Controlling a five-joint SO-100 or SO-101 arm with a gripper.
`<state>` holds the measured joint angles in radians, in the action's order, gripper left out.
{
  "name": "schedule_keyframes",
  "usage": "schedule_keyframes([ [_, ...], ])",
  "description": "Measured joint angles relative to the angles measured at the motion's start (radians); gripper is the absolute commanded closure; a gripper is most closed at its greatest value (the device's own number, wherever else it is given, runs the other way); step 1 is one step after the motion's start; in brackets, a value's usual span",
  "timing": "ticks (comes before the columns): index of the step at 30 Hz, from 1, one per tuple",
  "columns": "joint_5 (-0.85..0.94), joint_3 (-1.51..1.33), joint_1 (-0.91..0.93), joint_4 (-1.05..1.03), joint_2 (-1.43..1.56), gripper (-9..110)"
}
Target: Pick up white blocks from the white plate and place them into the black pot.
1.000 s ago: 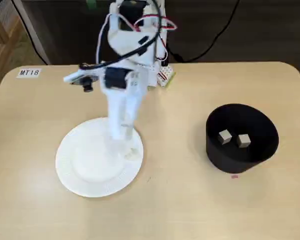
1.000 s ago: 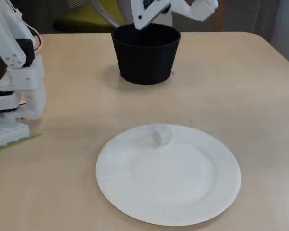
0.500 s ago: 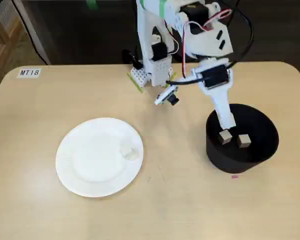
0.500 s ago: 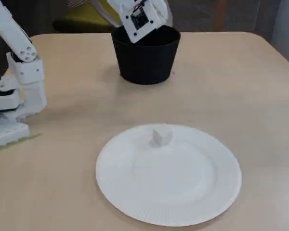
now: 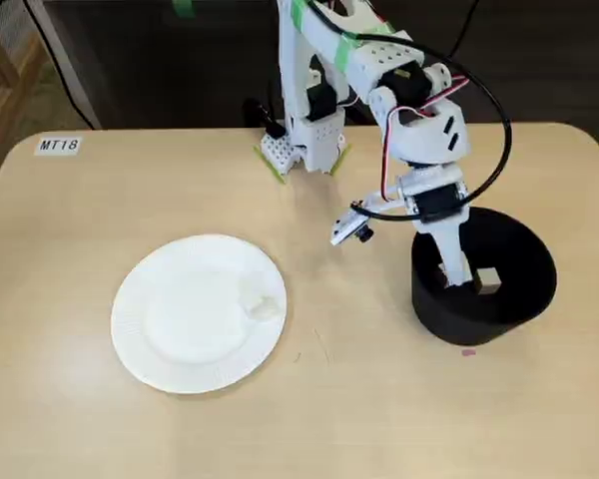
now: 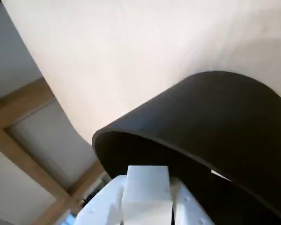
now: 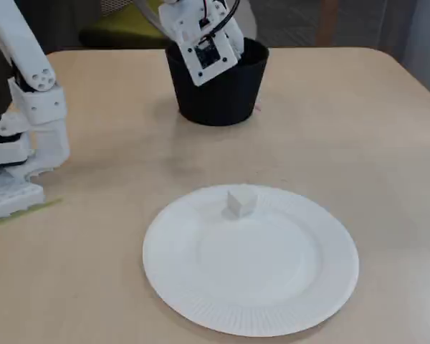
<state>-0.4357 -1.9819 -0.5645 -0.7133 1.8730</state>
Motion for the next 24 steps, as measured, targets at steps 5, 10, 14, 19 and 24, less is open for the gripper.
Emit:
schedule_keyframes([
  [5, 0.074, 0.000, -0.020, -0.028, 0.000, 76],
  [10, 0.184, 0.006, 0.006, -0.084, 0.057, 104],
  [14, 0.296, 0.018, 0.170, -0.236, 0.143, 104],
  [19, 0.465, 0.018, 0.449, -0.339, 0.183, 104],
  [24, 0.646, 0.043, 0.669, -0.347, 0.123, 104],
])
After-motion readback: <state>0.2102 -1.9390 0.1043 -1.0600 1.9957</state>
